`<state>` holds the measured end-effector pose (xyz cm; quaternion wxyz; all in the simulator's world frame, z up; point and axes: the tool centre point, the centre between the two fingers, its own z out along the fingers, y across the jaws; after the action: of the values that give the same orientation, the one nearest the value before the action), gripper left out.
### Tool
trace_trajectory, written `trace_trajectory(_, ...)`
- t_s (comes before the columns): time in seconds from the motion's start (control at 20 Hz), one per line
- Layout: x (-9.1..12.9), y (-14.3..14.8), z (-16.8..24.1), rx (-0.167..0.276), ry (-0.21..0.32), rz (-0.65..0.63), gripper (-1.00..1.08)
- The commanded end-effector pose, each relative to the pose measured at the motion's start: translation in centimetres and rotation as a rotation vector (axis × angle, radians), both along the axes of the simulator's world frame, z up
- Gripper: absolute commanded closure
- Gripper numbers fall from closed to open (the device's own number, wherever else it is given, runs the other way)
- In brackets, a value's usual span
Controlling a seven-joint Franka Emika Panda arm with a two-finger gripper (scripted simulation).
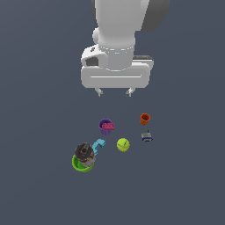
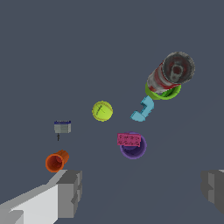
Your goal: Pick up a designated object from a clutter of objects.
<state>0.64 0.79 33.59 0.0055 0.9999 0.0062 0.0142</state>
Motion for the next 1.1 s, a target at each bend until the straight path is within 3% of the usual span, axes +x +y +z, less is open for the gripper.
trace_trajectory(0.0, 0.0, 0.0, 0.0, 0.000, 0.000, 0.000, -0.92)
trace_trajectory(0.6, -0.2, -1.0, 1.5, -0.028, -0.003, 0.002, -0.92)
trace_trajectory(1.05, 0.9, 1.1, -1.8, -0.031, -0.001, 0.003, -0.92)
